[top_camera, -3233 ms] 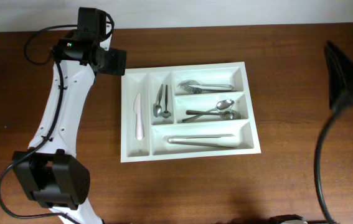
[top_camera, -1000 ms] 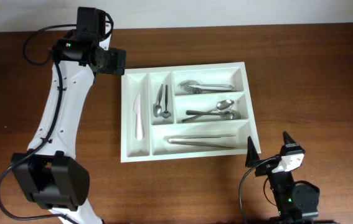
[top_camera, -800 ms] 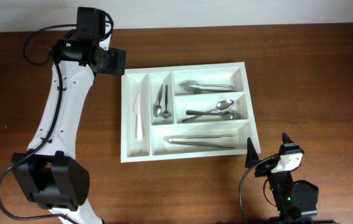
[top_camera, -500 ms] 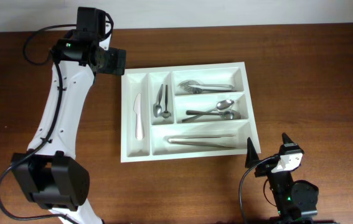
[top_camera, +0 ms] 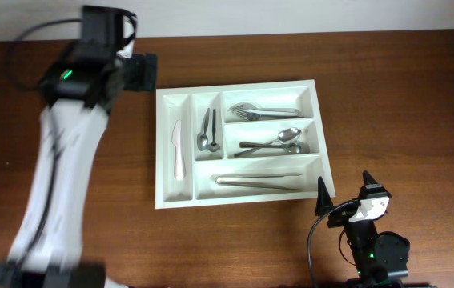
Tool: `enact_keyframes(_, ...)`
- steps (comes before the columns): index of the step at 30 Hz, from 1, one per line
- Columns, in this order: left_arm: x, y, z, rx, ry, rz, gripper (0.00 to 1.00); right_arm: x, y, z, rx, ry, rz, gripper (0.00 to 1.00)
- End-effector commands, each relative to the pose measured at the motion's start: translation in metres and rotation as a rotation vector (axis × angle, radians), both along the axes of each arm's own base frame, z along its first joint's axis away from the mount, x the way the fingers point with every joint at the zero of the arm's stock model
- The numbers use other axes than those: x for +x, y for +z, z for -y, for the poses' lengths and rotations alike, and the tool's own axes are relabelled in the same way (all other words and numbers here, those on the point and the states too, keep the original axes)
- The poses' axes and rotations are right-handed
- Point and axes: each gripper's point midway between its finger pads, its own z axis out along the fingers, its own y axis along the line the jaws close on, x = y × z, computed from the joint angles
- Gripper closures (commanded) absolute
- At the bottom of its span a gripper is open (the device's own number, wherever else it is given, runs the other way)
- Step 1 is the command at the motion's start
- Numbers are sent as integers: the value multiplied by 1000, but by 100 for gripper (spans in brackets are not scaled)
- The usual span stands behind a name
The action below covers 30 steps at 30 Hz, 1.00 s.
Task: Pack container
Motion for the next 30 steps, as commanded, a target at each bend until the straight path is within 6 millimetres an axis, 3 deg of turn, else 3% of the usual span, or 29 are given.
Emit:
enact_keyframes(1, -79, 122, -16, -39, 32, 315, 1, 0, -2, 0, 7, -6, -4, 1)
enact_keyframes(4, -146, 180, -26, -69, 32, 501, 1, 0, -2, 0, 7, -6, -4, 1)
enact_keyframes(7, -207, 216, -37, -90, 41, 649, 1, 0, -2, 0, 7, -6, -4, 1)
enact_keyframes(8, -247, 228, -43, -102, 43, 723, 1, 0, -2, 0, 7, -6, -4, 1)
enact_keyframes(11, -297, 221, -50, -107, 43, 757, 1, 0, -2, 0, 7, -6, -4, 1)
enact_keyframes(14, -331, 189, -56, -100, 45, 713, 1, 0, -2, 0, 7, -6, -4, 1)
enact_keyframes(17, -342, 155, -57, -92, 45, 664, 1, 0, -2, 0, 7, -6, -4, 1)
enact_keyframes(20, -336, 126, -53, -99, 28, 649, 1, 0, -2, 0, 7, -6, -4, 1)
enact_keyframes(23, -314, 101, -46, -111, 6, 665, 1, 0, -2, 0, 7, -6, -4, 1)
enact_keyframes(30, -240, 29, -24, -149, -61, 686, 1, 0, -2, 0, 7, -6, -4, 1)
